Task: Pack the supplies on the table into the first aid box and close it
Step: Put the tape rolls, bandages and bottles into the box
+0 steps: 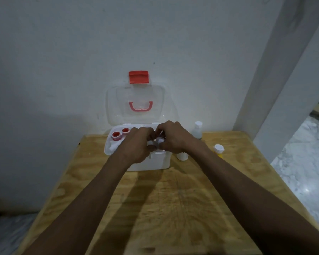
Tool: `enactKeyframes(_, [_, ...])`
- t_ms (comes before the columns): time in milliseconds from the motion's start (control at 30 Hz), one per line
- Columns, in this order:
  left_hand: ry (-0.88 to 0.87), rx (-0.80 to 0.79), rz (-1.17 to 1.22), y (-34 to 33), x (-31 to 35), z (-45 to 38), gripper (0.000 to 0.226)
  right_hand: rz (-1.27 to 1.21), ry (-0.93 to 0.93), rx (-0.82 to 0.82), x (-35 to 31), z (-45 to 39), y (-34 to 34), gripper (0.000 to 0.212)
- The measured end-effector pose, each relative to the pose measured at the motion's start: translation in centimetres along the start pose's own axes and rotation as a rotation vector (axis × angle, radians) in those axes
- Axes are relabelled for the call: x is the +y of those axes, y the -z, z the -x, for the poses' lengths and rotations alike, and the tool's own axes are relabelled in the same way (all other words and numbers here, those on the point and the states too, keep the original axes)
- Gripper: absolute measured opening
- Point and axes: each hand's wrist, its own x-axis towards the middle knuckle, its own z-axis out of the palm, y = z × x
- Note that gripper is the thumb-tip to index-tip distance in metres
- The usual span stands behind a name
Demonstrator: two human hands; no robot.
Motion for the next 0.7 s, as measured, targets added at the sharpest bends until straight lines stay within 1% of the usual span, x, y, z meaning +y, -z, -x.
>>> enactKeyframes(67, [0.013, -0.034, -0.009, 0.2, 0.0, 0.0, 0.038, 0.005, -0.009, -0.022, 0.0, 0.0, 0.1, 0.038])
enactKeyframes(167, [0.047, -0.078, 0.065, 0.7, -0.6, 0.3, 0.051, -0.018, -0.040, -0.074, -0.1, 0.2, 0.3, 0.058])
enactKeyframes(267, [0.055, -0.105, 0.098, 1.3, -0.8, 0.8, 0.054, -0.089, -0.060, -0.129, -0.4, 0.5, 0.6, 0.067])
enactKeyframes(433, [0.043, -0.124, 0.105, 1.9, -1.0, 1.5, 0.050, -0.107, -0.057, -0.165, -1.0, 0.8, 0.6, 0.068])
enactKeyframes(567, [0.016, -0.087, 0.096, 1.8, -1.1, 1.7, 0.038, -0.093, -0.059, -0.155, -0.9, 0.8, 0.4, 0.063])
enactKeyframes(700, [0.006, -0.059, 0.086, 1.9, -1.0, 1.8, 0.034, -0.095, -0.062, -0.141, -0.7, 0.7, 0.4, 0.061])
